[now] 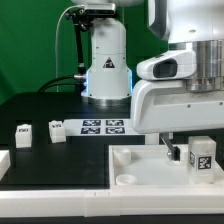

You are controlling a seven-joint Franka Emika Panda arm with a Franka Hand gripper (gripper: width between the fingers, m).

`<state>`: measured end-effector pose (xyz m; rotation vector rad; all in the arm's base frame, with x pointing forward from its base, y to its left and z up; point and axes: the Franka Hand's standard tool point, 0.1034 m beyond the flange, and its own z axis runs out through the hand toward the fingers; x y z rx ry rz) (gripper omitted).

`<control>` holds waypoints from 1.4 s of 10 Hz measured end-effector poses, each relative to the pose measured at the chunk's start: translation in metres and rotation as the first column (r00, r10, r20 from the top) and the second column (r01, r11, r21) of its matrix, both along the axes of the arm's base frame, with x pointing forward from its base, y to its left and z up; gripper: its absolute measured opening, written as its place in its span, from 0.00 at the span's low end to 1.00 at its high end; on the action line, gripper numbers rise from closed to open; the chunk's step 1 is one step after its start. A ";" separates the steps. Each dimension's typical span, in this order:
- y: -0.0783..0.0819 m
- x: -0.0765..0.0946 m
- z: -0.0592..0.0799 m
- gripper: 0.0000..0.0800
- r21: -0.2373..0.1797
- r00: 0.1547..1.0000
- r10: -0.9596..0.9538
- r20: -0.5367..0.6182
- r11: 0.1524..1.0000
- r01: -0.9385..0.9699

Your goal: Assemble one leg

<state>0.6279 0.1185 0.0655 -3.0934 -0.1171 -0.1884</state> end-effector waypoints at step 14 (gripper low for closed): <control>-0.001 -0.003 -0.001 0.36 0.083 0.282 -0.947 -0.156 0.271 0.959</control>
Offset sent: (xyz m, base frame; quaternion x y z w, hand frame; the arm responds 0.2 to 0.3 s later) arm 0.0000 0.0000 0.0000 0.0000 0.0000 0.0899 0.9960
